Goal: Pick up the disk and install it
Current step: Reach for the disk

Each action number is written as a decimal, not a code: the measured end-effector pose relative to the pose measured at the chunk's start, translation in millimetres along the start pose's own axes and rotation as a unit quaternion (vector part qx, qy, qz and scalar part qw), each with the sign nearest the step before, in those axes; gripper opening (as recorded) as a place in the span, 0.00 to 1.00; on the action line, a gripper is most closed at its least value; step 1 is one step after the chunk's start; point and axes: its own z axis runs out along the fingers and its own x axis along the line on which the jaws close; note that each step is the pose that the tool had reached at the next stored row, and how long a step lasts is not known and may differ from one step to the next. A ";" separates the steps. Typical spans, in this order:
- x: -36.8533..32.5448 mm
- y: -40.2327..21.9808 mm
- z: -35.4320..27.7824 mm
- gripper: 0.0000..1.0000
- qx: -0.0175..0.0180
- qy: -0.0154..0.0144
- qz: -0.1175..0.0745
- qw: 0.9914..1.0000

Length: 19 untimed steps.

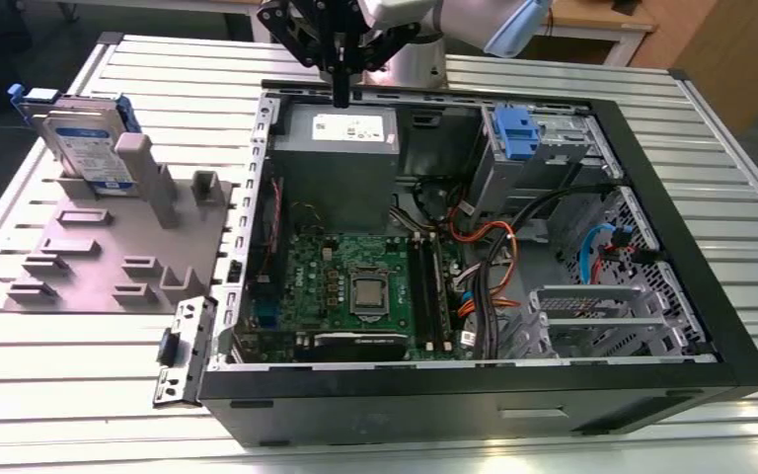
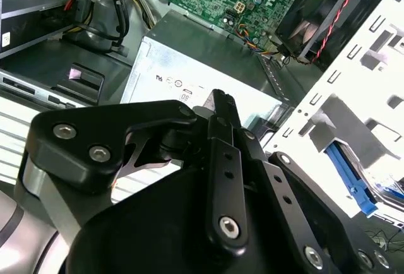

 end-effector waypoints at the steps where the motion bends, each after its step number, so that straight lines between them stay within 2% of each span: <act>1: 0.2 -0.1 0.0 0.11 0.000 0.000 0.000 1.000; 19: 5.3 -0.4 -0.2 0.11 0.000 0.000 0.000 1.000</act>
